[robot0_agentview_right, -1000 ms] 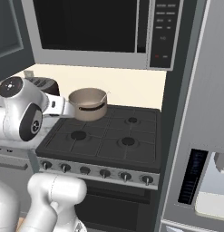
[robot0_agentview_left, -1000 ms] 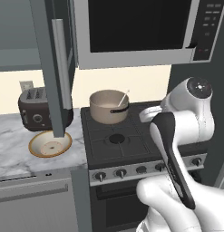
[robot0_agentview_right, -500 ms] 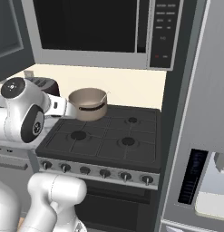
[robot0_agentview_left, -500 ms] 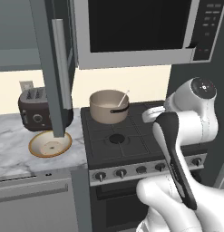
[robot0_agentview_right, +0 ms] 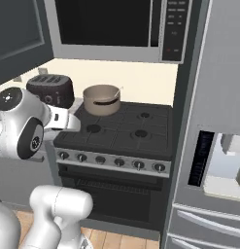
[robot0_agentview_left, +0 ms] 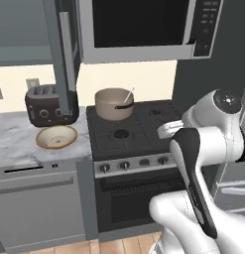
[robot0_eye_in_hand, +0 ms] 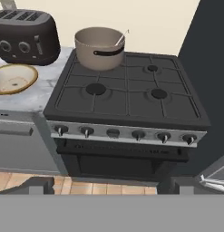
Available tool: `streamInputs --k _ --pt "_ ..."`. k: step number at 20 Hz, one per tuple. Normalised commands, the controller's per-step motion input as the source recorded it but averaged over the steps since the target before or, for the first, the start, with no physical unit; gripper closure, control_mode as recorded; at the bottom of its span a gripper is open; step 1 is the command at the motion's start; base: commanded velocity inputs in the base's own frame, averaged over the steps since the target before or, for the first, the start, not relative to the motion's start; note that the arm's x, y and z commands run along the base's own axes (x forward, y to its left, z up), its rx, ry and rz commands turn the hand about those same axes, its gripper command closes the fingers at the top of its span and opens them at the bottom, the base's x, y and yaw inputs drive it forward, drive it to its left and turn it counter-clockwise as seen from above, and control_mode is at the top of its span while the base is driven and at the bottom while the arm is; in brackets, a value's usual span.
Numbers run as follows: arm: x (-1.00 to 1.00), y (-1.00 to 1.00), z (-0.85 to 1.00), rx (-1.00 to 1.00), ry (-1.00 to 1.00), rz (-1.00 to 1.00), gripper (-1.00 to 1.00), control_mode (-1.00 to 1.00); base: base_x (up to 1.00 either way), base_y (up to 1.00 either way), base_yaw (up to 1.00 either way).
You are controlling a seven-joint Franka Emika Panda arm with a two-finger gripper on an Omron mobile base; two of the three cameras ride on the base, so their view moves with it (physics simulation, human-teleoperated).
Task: Open the cabinet and move the ladle to the pot. Then close the cabinet.
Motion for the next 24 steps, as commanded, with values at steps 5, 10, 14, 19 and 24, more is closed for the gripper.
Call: streamInputs --k 5,10,14,19,24 --pt "0.00 0.00 0.00 0.00 0.00 0.00 -1.00 1.00 -0.56 0.21 0.00" --pt "0.00 0.00 0.00 0.00 0.00 0.00 -1.00 1.00 -0.26 0.74 0.00" --pt "0.00 0.00 0.00 0.00 0.00 0.00 -1.00 1.00 -0.11 1.00 0.00" --pt "0.00 0.00 0.00 0.00 0.00 0.00 -1.00 1.00 -0.15 0.92 0.00" --pt "0.00 0.00 0.00 0.00 0.00 0.00 -1.00 1.00 -0.11 0.83 -0.01"
